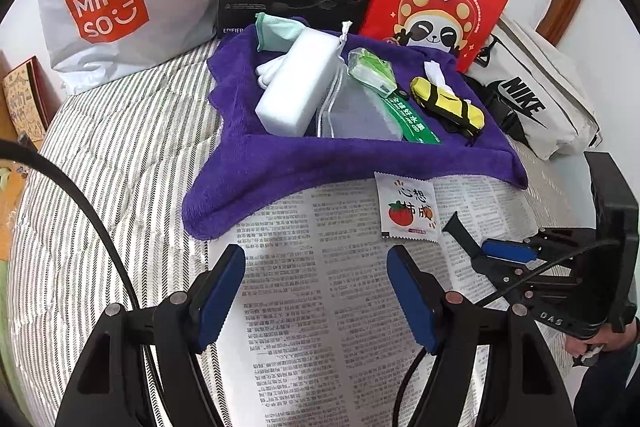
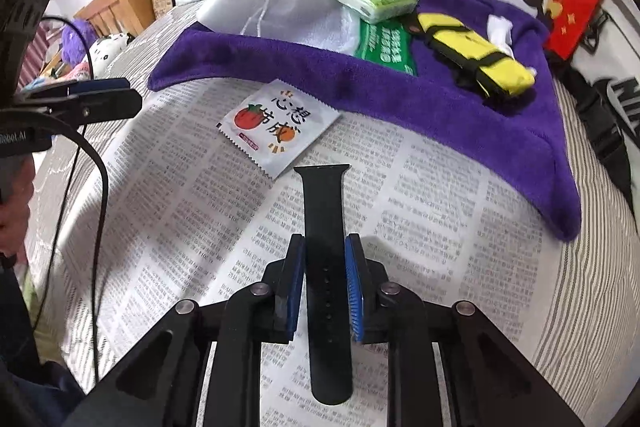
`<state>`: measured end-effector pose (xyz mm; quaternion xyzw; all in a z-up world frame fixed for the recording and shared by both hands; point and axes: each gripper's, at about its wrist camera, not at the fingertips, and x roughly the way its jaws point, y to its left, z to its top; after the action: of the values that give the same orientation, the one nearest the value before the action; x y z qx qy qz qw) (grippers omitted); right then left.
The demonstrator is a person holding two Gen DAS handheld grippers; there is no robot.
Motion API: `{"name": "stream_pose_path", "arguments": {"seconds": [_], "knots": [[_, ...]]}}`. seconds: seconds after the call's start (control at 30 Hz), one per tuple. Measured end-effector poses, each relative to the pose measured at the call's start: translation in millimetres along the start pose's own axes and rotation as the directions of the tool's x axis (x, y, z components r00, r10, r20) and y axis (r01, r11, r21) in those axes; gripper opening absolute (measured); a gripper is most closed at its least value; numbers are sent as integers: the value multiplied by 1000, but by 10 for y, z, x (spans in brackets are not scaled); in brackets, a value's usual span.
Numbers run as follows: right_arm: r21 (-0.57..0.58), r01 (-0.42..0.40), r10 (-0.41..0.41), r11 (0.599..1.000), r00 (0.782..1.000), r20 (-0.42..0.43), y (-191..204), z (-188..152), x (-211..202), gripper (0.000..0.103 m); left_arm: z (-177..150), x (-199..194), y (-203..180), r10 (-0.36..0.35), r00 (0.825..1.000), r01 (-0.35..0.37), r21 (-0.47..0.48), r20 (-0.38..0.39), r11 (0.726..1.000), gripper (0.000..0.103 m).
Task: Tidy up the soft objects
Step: 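Hold the strap in the right gripper while the left gripper grasps the white tomato-print snack packet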
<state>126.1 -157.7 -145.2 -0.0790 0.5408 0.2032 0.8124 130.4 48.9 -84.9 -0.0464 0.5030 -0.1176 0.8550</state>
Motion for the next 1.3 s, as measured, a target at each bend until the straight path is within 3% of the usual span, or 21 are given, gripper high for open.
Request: {"name": "stream_pose_path", "arguments": {"seconds": [0.37, 0.5, 0.9, 1.13, 1.3], "knots": [[39, 10, -12, 999, 998, 54, 9, -60, 14, 21, -4, 61, -132, -10, 1000, 11, 29, -13, 1000, 72], [93, -33, 28, 995, 998, 54, -116, -96, -72, 20, -11, 100, -215, -7, 1000, 9, 59, -29, 998, 72], [201, 14, -34, 979, 994, 100, -656, -282, -414, 20, 78, 380, -631, 1, 997, 10, 147, -75, 989, 72], [239, 17, -46, 971, 992, 118, -811, -364, -505, 20, 132, 671, -852, 42, 995, -26, 167, -93, 986, 72], [255, 16, -49, 967, 991, 123, -893, -436, -547, 20, 111, 783, -975, 117, 991, -100, 215, -69, 971, 82]]}}
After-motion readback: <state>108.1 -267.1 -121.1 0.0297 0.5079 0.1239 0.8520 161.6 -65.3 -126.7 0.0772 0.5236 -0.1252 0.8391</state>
